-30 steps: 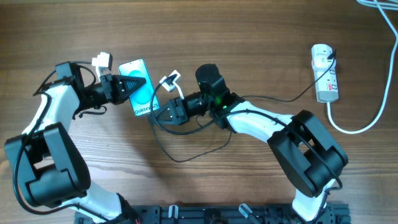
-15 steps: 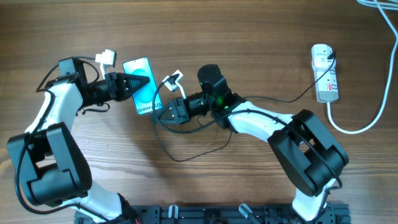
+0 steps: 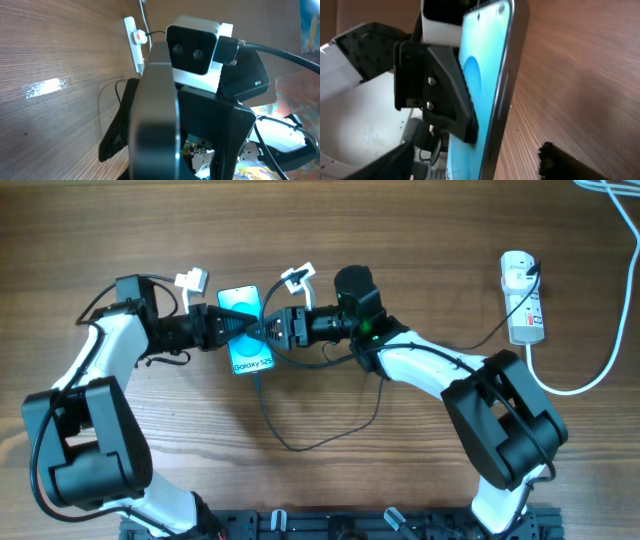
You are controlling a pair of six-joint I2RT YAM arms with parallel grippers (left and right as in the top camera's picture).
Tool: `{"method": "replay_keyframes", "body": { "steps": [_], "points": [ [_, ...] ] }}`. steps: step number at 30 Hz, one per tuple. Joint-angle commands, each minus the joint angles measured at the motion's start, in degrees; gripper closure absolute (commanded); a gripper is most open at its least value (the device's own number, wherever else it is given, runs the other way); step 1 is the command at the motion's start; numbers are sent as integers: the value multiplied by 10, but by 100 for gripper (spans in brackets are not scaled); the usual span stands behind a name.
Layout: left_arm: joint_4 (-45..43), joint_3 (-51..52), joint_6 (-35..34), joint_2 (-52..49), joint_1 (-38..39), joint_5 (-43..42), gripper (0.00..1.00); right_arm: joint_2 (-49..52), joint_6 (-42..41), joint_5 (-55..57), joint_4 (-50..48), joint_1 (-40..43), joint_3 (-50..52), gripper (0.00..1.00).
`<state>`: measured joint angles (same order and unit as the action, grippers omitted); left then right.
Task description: Plug charger to phone and switch on socket
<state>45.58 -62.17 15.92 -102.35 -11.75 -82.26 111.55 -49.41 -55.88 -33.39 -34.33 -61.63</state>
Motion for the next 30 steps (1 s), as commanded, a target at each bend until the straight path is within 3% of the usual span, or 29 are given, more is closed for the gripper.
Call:
{"method": "replay_keyframes", "body": {
  "steps": [1, 6, 10, 13, 15, 17, 22, 26, 30],
  "points": [
    [-2, 3, 3, 12, -2, -10, 96, 1, 32, -34, 5, -5, -9, 12],
    [-3, 3, 3, 12, -2, -6, 96, 1, 35, -141, 18, -5, -9, 11],
    [-4, 3, 3, 12, -2, -6, 96, 1, 117, -170, 134, -9, -9, 11],
    [-4, 3, 3, 12, -2, -6, 96, 1, 165, -120, 235, -13, -9, 14],
    [-4, 3, 3, 12, -2, -6, 96, 1, 189, -125, 248, -21, -9, 32],
    [-4, 3, 3, 12, -2, -6, 96, 1, 194, -139, 234, -31, -9, 58],
    [-4, 3, 3, 12, -2, -6, 96, 1, 193, -160, 207, -48, -9, 57],
    [-4, 3, 3, 12, -2, -6, 96, 1, 192, -160, 204, -47, -9, 78],
    [-4, 3, 3, 12, -2, -6, 96, 1, 192, -160, 204, -47, -9, 81]
  ]
}}
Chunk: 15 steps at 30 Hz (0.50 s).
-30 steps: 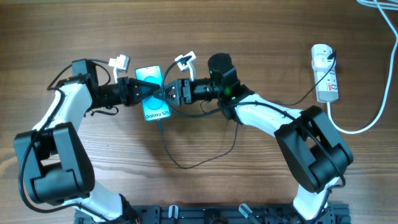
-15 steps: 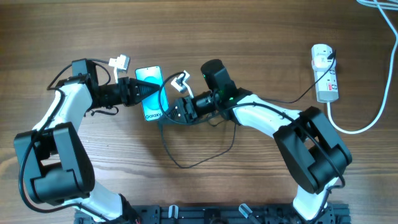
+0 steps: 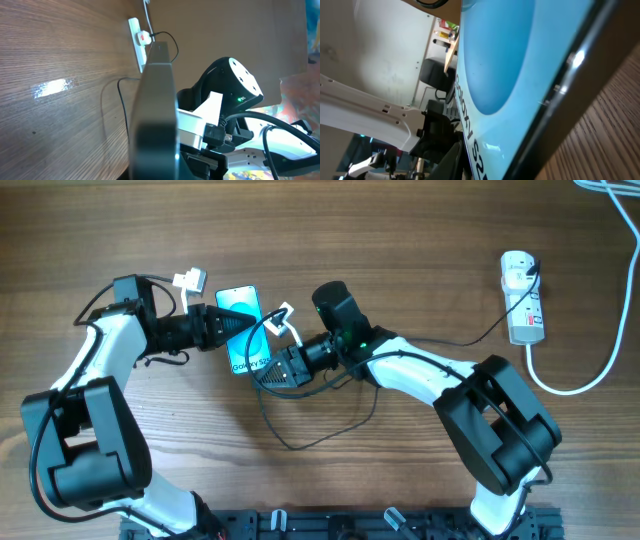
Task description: Plug charger to phone and switch on socket
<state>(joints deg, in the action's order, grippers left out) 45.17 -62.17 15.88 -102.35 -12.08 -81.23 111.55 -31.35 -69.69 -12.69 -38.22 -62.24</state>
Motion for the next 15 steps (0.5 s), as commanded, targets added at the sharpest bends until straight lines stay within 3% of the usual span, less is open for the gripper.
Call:
{"method": "replay_keyframes", "body": {
  "steps": [1, 4, 11, 15],
  "points": [
    [0, 3, 3, 12, 1, -16, 96, 1, 12, -22, -3, -8, -3, 86],
    [0, 3, 3, 12, 1, -16, 96, 1, 12, -22, -7, -8, -3, 95],
    [0, 3, 3, 12, 1, -16, 96, 1, -84, -15, -118, -7, -3, 96],
    [0, 3, 3, 12, 1, -16, 96, 1, -105, 5, -122, 1, -3, 96]
  ]
}}
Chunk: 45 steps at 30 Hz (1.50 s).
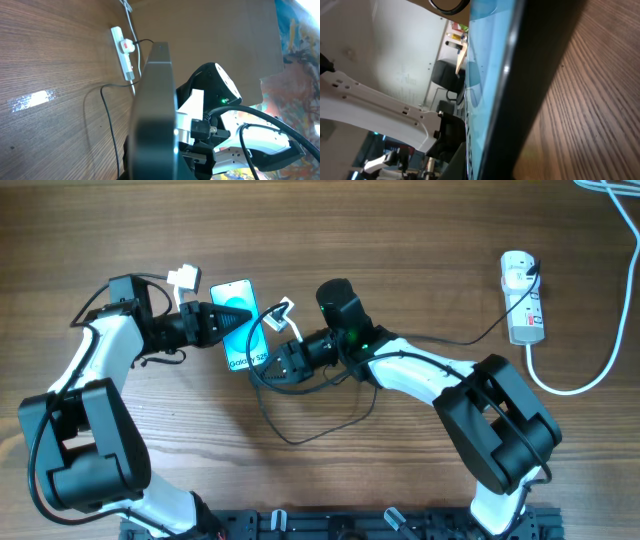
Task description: Plug charger to phone and switch on socket
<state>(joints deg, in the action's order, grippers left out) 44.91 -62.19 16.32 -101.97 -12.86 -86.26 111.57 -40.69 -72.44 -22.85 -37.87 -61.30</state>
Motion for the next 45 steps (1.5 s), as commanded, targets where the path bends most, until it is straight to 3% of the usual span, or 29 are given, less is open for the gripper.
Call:
{"method": "replay_keyframes", "body": {
  "steps": [1, 7, 24, 26, 27, 29, 33, 37, 39, 40, 41, 43, 45],
  "points": [
    [3, 3, -1, 8, 9, 34, 96, 1, -16, 34, -20, 0, -12, 96],
    [3, 3, -1, 8, 9, 34, 96, 1, -45, 72, -82, 12, -13, 96],
    [3, 3, -1, 8, 16, 34, 96, 1, -78, 122, -125, 37, -14, 95],
    [3, 3, -1, 8, 16, 34, 96, 1, -73, 108, -125, 37, -14, 76],
    [3, 3, -1, 8, 16, 34, 96, 1, -74, 95, -125, 37, -14, 54],
    [3, 3, -1, 8, 16, 34, 96, 1, -73, 77, -125, 37, -14, 37],
    [3, 3, -1, 8, 16, 34, 96, 1, -73, 39, -125, 37, -14, 18],
    [3, 3, -1, 8, 16, 35, 96, 1, -75, 34, -120, 37, -14, 6],
    [3, 3, -1, 8, 16, 38, 96, 1, -75, 34, -120, 37, -14, 6],
    [2, 3, -1, 8, 16, 39, 96, 1, -75, 34, -120, 37, -14, 11],
    [2, 3, -1, 8, 16, 39, 96, 1, -75, 34, -120, 37, -14, 19],
    [3, 3, -1, 8, 16, 39, 96, 1, -75, 36, -120, 37, -14, 48],
    [3, 3, -1, 8, 16, 39, 96, 1, -75, 38, -120, 37, -14, 52]
  ]
}}
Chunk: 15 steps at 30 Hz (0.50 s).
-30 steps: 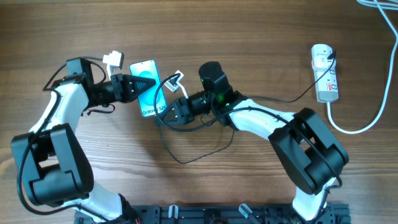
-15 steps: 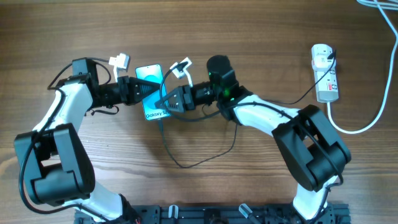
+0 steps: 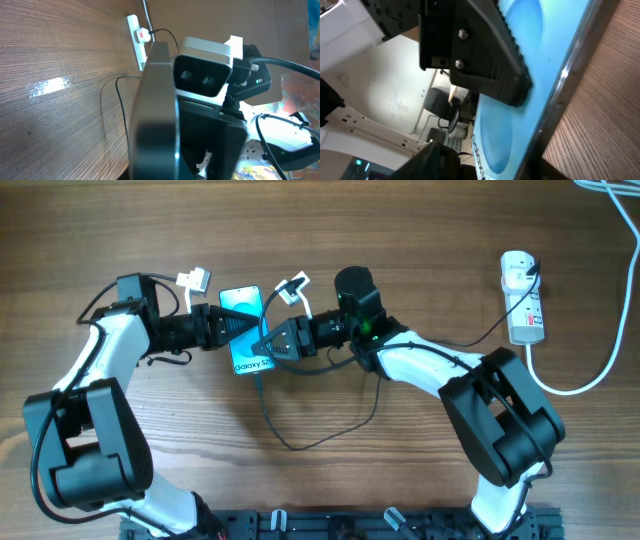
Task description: Plug charger to phone and switch on socket
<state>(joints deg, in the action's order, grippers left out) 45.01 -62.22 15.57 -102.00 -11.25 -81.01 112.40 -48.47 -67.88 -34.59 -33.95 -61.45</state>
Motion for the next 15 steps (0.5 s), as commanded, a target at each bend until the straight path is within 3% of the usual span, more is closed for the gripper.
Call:
{"method": "replay_keyframes", "body": {
  "steps": [1, 2, 3, 7, 8, 9, 10, 11, 12, 14, 15],
  "points": [
    [2, 3, 7, 8, 0, -14, 96, -7, 5, -7, -3, -2, -12, 57],
    [2, 3, 7, 8, 0, -14, 96, -7, 5, -4, -3, -2, -12, 61],
    [1, 3, 7, 8, 0, -13, 96, -7, 5, 1, -3, -2, -12, 74],
    [1, 3, 7, 8, 0, -13, 95, -7, 5, 5, -3, -2, -12, 94],
    [1, 3, 7, 8, 0, -13, 90, -7, 5, 5, -3, -2, -12, 96],
    [1, 3, 7, 8, 0, -13, 70, -7, 5, 5, -3, -2, -12, 96],
    [1, 3, 7, 8, 0, -13, 59, -7, 5, 5, -3, -2, -12, 96],
    [1, 3, 7, 8, 0, -13, 34, -7, 5, 5, -3, -2, -12, 96],
    [1, 3, 6, 8, 0, -11, 19, -7, 5, 5, -3, -2, -12, 96],
    [0, 3, 6, 8, 0, -9, 2, -7, 5, 5, -3, -2, -12, 96],
    [-1, 3, 6, 8, 0, -9, 0, -7, 5, 5, -3, -2, -12, 95]
  ]
}}
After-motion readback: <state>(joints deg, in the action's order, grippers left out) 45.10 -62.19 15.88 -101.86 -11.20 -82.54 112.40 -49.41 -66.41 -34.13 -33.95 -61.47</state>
